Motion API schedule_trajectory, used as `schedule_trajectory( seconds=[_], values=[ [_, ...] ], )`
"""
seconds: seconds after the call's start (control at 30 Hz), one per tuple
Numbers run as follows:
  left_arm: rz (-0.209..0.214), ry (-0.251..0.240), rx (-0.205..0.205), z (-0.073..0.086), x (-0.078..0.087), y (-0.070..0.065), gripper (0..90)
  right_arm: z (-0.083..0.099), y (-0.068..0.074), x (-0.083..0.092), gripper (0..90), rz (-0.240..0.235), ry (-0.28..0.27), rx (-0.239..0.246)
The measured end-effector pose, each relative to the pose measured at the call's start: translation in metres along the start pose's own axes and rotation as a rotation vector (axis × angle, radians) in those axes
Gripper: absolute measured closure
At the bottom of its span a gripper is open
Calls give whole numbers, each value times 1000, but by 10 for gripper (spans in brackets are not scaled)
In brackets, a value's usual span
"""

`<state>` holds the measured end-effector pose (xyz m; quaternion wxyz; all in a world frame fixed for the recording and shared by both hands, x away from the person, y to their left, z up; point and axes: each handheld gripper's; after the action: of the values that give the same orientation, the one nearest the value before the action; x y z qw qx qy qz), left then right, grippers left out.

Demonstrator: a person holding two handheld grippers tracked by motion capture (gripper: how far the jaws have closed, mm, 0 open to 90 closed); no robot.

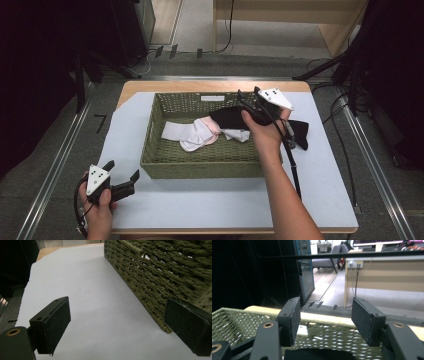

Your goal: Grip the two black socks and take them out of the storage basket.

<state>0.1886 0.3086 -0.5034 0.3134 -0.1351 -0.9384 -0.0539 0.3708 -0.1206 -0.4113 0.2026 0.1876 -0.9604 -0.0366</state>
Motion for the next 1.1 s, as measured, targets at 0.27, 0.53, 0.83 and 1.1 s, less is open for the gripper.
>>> schedule_trajectory(
  seconds=[0.27,0.53,0.83,1.1],
  values=[
    [4,2,3,0,0,0,84,17,8,-31,439,-35,144,-2],
    [4,5,1,0,0,0,84,38,4,-53,525,-52,339,42],
    [9,0,11,0,0,2,84,53,0,-64,489,-65,448,42],
    [8,0,9,0,0,1,84,60,1,-68,756,-88,537,58]
  ],
)
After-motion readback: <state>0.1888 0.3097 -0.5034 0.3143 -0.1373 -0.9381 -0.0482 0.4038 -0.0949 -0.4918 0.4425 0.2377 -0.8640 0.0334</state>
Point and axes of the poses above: each handheld gripper's, and its own axes: x roughly backward along the jaws, z roughly out of its underside, y roughly to its left, and after that the axes turned 12 degrees about y, right-handed
